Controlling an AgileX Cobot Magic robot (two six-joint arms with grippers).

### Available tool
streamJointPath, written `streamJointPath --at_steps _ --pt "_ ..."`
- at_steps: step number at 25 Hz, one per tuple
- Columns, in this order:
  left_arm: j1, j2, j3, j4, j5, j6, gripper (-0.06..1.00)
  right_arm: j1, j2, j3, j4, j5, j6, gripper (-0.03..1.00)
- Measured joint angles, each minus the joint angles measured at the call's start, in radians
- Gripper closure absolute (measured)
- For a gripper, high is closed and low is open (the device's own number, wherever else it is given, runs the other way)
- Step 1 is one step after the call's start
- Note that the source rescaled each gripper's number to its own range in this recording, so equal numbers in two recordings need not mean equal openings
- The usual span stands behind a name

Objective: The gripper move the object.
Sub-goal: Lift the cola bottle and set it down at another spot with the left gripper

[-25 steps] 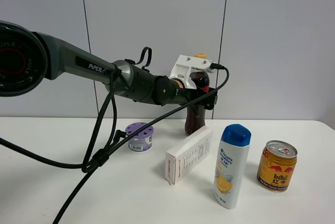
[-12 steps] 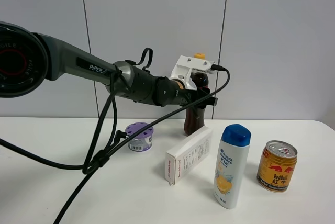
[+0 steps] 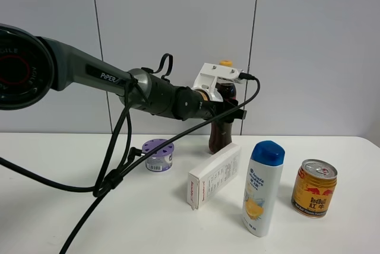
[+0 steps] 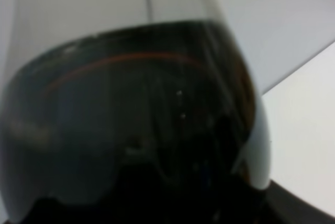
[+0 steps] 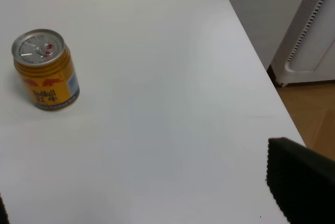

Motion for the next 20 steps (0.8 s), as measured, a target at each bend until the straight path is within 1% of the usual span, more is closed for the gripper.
streamJointPath --at_steps 4,8,14,20 --pt "0.0 -0.051 0.005 0.001 0.112 -0.044 0.93 0.0 0.0 0.0 0.0 0.0 0.0 -0.03" --pt "0.0 -0.133 0.006 0.01 0.199 -0.047 0.93 0.0 0.0 0.0 0.0 0.0 0.0 -0.03" --pt "0.0 -0.264 0.006 0.065 0.318 -0.047 0.93 0.0 0.0 0.0 0.0 0.0 0.0 -0.03" --pt "0.0 -0.367 0.006 0.11 0.476 -0.047 0.93 0.0 0.0 0.0 0.0 0.0 0.0 -0.03"
